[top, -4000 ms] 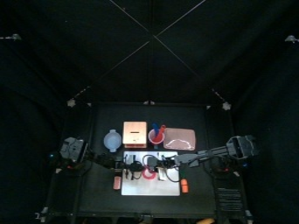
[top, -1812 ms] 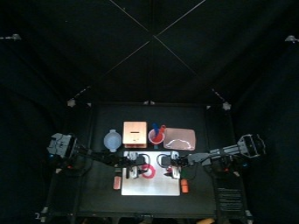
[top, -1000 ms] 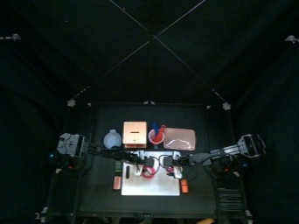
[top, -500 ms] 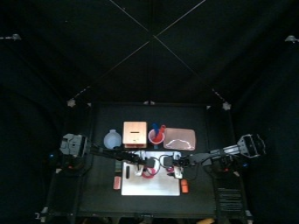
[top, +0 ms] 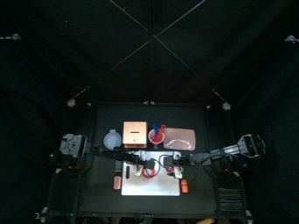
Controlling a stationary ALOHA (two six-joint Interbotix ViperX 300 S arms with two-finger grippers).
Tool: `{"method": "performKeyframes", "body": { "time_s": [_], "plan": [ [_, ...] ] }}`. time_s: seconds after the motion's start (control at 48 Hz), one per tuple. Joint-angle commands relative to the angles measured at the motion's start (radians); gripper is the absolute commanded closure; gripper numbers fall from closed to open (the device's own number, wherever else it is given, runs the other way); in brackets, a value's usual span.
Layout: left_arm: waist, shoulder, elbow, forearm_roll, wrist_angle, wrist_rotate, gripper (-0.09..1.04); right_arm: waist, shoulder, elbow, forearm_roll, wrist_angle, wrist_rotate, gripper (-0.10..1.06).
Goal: Get the cutter from the drawer then cut the dough then place the extra dough in the bowl
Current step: Place the extra dough in the bowl
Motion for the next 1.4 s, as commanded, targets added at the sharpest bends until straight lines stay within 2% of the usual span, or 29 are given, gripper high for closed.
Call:
{"method": "performKeyframes", "body": {
  "time_s": [0.021,0.208,0.479,0.646,0.917,1.125,1.396],
  "plan": [
    [-0.012,-0.087,-0.012,-0.006,-0.052,0.0,0.46,-0.008,-0.023,-0.015,-0.003,-0.006,-0.002,-0.07],
    [-0.023,-0.233,0.043,-0.02,-0.144,0.0,0.46,-0.014,-0.023,-0.017,-0.003,-0.006,-0.002,-0.07],
    [0.003,-0.482,0.258,-0.071,-0.387,0.0,0.46,-0.017,-0.023,-0.015,-0.002,-0.006,0.0,-0.07],
    [0.132,-0.678,0.442,-0.149,-0.488,0.002,0.46,-0.017,-0.021,-0.015,0.0,-0.006,0.0,-0.07],
    [0.319,-0.942,0.609,-0.178,-0.48,0.003,0.46,-0.017,-0.018,-0.008,0.005,-0.006,0.0,-0.07],
    [0.453,-1.06,0.716,-0.225,-0.454,0.003,0.46,-0.018,-0.015,-0.003,0.005,-0.006,0.0,-0.07],
    [0.545,-1.115,0.755,-0.193,-0.225,0.005,0.46,-0.018,-0.014,0.009,0.014,-0.006,0.002,-0.07]
  ]
}}
